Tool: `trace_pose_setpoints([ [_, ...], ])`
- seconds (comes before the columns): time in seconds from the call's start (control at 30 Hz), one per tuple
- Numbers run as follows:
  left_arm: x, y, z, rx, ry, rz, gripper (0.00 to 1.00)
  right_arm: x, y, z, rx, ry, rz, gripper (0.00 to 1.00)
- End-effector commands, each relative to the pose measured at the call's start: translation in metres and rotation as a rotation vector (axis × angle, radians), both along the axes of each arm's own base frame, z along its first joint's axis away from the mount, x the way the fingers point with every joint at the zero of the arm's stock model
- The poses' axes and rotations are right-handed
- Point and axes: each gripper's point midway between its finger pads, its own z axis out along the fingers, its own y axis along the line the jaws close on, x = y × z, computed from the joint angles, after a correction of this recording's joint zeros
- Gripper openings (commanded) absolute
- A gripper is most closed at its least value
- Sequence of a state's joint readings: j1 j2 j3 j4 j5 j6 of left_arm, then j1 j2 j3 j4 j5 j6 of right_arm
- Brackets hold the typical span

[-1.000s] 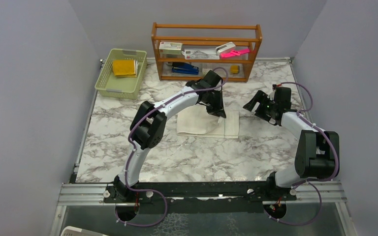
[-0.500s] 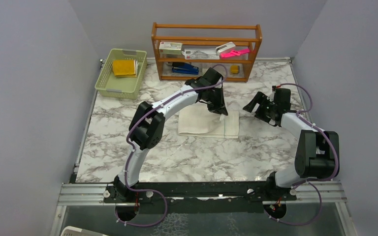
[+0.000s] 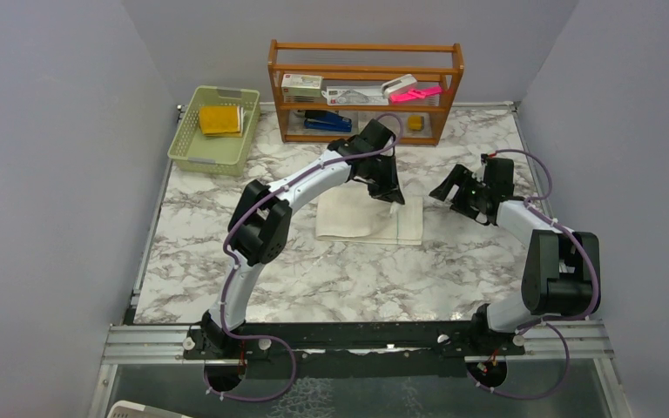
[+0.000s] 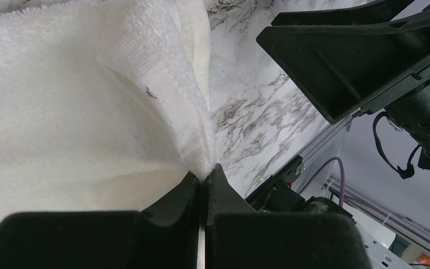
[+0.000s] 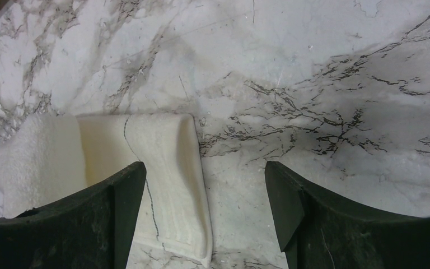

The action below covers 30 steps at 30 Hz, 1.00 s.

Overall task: Roll the towels
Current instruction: Fold the towel at the center of the board.

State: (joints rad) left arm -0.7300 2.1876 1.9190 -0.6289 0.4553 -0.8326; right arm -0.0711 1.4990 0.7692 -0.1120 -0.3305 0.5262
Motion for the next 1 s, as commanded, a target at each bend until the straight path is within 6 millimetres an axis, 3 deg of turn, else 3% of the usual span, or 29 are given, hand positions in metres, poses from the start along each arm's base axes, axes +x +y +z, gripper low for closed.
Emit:
trace_pose_setpoints([
  [0.0, -0.007, -0.014, 0.031, -0.07, -0.023, -0.033, 0.0, -0.003, 0.001, -0.008, -0.008, 0.013, 0.011, 0.79],
  [0.27, -0.006, -0.017, 0.037, -0.083, -0.028, -0.032, 0.0, -0.003, 0.002, -0.01, -0.006, 0.016, 0.011, 0.79],
  [0.5, -0.009, -0.016, 0.009, -0.046, 0.014, -0.044, 0.0, -0.002, 0.001, -0.008, -0.008, 0.014, 0.01, 0.79],
  [0.6, -0.009, -0.016, -0.004, -0.034, 0.029, -0.048, 0.21, -0.002, 0.0, -0.007, -0.014, 0.015, 0.002, 0.79],
  [0.73, -0.011, -0.018, -0.021, -0.034, 0.055, -0.061, 0.38, -0.002, -0.002, -0.004, -0.018, 0.011, -0.007, 0.8],
  [0.87, -0.013, -0.022, -0.039, -0.044, 0.084, -0.07, 0.48, -0.002, -0.004, 0.0, -0.027, 0.008, -0.014, 0.8],
  [0.97, -0.011, -0.026, -0.039, -0.065, 0.076, -0.075, 0.52, -0.002, -0.006, 0.004, -0.039, -0.003, -0.019, 0.8],
])
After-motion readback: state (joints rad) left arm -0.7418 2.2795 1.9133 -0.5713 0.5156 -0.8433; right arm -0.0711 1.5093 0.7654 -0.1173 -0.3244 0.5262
